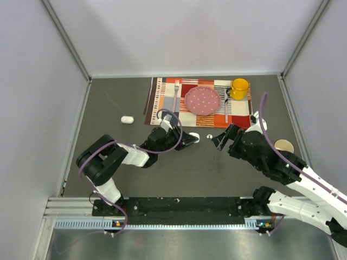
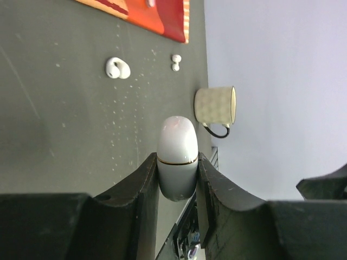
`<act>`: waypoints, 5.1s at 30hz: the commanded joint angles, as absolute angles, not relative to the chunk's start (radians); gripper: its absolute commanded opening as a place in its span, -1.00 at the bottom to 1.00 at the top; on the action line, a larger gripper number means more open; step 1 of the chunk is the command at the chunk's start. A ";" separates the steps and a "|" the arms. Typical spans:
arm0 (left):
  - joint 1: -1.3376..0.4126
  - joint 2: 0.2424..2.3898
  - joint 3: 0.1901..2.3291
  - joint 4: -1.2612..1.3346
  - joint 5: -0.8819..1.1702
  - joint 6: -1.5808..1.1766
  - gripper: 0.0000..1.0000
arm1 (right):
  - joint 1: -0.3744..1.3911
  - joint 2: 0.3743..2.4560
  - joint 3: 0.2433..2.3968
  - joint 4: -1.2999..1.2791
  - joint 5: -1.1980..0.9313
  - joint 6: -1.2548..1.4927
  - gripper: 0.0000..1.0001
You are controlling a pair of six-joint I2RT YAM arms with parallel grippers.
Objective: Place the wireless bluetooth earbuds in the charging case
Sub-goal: Place the charging case with the earbuds at the center of the board, then pick up the charging case from the corner of the board.
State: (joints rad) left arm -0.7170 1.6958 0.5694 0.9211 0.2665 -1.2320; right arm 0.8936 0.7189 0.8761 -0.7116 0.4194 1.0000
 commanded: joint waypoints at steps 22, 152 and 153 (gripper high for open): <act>-0.641 1.891 0.762 0.739 0.296 -1.258 -0.82 | 0.888 0.710 0.884 -0.742 0.428 0.994 0.98; 0.072 2.059 1.723 -0.977 -0.121 -1.163 0.78 | 0.856 0.775 0.882 -0.742 0.433 0.885 0.98; 0.069 2.060 1.730 -0.977 -0.123 -1.169 0.78 | 0.854 0.770 0.881 -0.742 0.434 0.887 0.98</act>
